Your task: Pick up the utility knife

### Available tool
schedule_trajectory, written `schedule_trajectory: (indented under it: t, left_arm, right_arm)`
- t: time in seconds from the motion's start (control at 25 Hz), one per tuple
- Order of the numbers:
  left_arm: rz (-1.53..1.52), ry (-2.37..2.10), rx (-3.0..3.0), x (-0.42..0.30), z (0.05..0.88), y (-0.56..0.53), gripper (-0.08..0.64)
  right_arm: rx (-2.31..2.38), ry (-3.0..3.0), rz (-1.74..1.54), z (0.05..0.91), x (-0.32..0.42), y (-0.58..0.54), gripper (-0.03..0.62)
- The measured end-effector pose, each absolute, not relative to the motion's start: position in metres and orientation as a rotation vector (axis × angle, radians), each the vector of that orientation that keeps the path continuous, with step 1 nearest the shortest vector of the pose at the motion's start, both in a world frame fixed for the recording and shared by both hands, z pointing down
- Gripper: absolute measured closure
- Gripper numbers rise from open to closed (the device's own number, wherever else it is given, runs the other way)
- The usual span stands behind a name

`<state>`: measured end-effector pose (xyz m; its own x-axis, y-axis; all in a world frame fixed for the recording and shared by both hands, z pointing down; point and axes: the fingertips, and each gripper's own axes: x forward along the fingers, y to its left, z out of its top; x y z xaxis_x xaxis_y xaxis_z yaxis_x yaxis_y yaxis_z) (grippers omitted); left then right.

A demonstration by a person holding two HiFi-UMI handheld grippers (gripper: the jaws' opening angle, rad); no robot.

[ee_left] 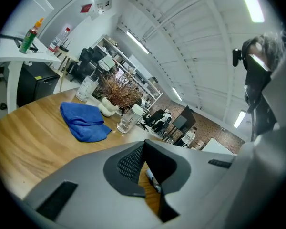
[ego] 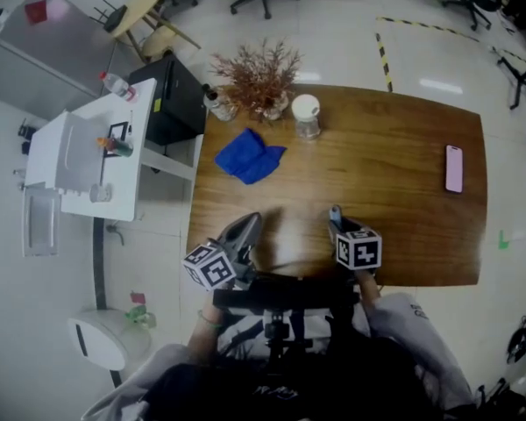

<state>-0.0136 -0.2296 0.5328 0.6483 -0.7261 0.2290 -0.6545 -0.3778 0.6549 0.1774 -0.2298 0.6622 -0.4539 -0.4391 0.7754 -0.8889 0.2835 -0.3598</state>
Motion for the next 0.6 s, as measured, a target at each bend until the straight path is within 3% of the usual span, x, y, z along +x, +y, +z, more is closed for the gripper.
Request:
schedule_trajectory:
  t: [0.28, 0.6]
  left_arm:
    - [-0.146, -0.915, 2.179, 0.002, 0.524, -0.248, 0.557]
    - [-0.084, -0.829, 2.206, -0.015, 0.535, -0.256, 0.558]
  right_arm:
    - [1.41, -2.12, 1.64, 0.621, 0.186, -0.242, 0.456]
    - [1.562, -2.271, 1.648, 0.548, 0.18, -0.248, 0.456]
